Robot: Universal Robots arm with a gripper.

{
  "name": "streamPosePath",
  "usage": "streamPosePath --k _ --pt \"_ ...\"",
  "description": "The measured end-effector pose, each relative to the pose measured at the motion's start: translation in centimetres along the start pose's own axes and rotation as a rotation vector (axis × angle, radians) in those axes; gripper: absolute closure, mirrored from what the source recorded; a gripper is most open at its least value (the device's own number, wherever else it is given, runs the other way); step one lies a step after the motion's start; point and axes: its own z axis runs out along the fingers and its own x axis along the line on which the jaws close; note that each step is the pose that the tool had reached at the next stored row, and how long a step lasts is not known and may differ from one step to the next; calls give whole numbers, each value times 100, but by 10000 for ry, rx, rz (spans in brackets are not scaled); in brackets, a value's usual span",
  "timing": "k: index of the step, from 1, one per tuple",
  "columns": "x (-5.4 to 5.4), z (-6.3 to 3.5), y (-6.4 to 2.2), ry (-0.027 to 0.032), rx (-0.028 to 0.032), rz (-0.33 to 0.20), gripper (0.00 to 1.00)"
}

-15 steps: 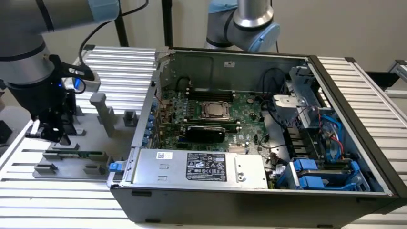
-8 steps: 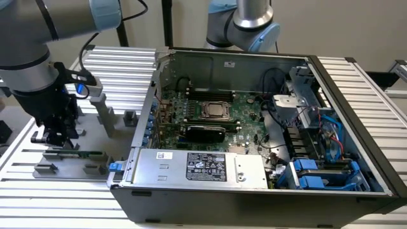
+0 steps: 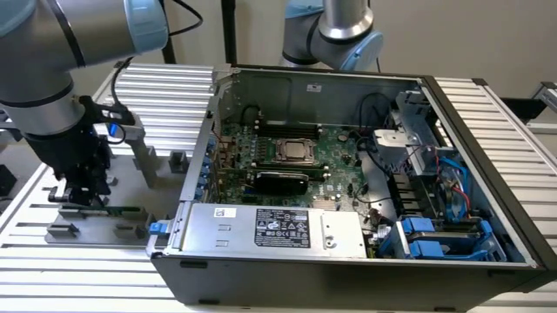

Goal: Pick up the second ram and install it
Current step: 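Pick up the second ram and move it above second insertion slot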

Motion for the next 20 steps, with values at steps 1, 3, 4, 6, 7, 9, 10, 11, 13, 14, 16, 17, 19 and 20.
streamPosePath --k 1,3,4,6,7,9,10,11,13,14,16,17,19,20 --pt "-1 18 0 0 1 1 0" --pt "-1 56 -1 -1 3 1 0" --pt "-2 74 -1 -1 4 1 0" --pt "-2 110 -1 -2 6 1 0" --pt "-2 127 0 0 5 2 0" --pt "-2 164 1 0 8 1 0" --pt "-3 182 1 0 8 1 0" --pt "-3 199 2 -1 11 1 0" --pt "-3 215 4 0 14 1 0" --pt "-2 218 4 0 15 1 0" --pt "-2 222 4 1 15 2 0" --pt "-2 223 4 5 14 2 0" --pt "-1 225 3 16 16 3 0" --pt "-1 226 3 25 16 3 0"
